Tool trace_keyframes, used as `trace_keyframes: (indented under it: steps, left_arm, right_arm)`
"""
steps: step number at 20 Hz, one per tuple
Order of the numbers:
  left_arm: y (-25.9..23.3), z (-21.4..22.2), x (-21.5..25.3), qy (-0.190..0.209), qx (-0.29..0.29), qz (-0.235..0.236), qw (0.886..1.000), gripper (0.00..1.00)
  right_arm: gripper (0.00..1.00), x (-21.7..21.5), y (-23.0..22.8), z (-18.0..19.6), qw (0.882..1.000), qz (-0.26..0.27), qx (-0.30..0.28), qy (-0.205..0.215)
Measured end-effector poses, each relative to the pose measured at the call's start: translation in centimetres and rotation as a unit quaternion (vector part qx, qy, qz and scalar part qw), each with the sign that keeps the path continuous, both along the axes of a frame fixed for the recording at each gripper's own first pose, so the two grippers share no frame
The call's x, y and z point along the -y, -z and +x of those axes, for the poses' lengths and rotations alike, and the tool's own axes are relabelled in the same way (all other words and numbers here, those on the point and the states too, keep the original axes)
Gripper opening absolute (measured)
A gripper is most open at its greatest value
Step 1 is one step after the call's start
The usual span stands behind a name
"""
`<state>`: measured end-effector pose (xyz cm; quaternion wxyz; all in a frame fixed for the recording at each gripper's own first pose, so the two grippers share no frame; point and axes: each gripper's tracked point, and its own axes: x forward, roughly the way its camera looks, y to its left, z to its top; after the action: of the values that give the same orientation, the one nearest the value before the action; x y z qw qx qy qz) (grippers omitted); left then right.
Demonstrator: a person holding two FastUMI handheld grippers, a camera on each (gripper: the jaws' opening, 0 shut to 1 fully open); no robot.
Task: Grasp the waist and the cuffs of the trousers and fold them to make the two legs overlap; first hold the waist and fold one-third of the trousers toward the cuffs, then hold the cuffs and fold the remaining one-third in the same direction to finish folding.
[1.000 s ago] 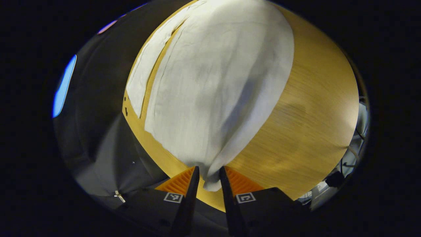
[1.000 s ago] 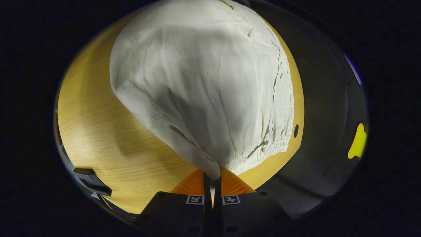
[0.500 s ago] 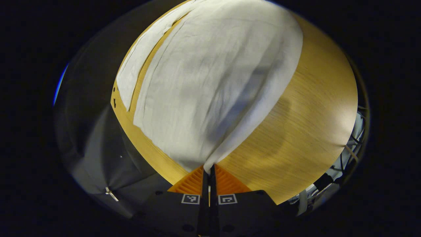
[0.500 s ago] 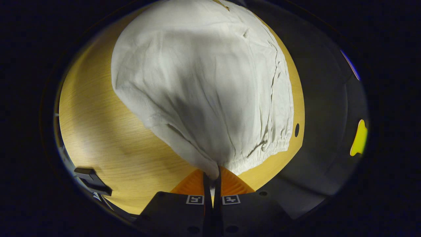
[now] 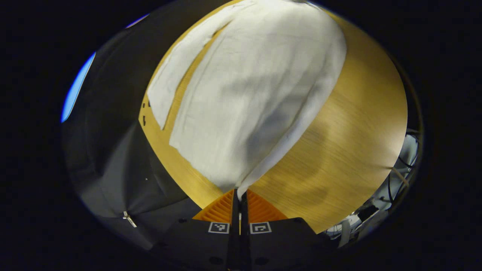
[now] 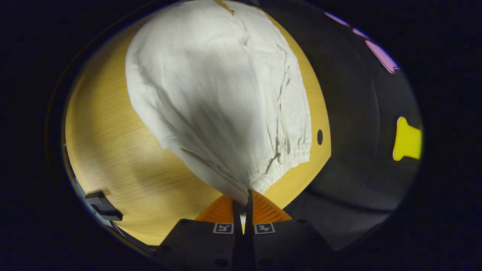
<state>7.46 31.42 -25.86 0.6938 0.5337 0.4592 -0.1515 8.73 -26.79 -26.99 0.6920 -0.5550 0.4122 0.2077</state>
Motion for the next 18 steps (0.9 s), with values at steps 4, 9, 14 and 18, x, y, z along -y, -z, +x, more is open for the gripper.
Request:
trace_keyframes:
  steps: [4, 9, 14, 18]
  left_arm:
    - [-4.0, 3.6, 2.9, 0.016, 0.063, -0.009, 0.998, 0.05]
    - [-9.7, 9.9, 3.5, 0.011, 0.130, -0.027, 0.991, 0.05]
    - [-13.2, 15.7, 4.3, -0.001, 0.172, -0.052, 0.984, 0.05]
    - [-15.6, 22.2, 4.7, 0.005, 0.223, -0.055, 0.973, 0.05]
  right_arm:
    - [0.05, -1.0, -3.7, 2.5, 0.998, 0.015, 0.056, 0.023]
    - [0.05, -1.7, -6.2, 5.3, 0.991, 0.050, 0.102, 0.070]
    - [0.05, -3.9, -11.3, 7.3, 0.963, 0.137, 0.159, 0.166]
    - [0.05, -6.7, -16.0, 8.3, 0.912, 0.230, 0.194, 0.278]
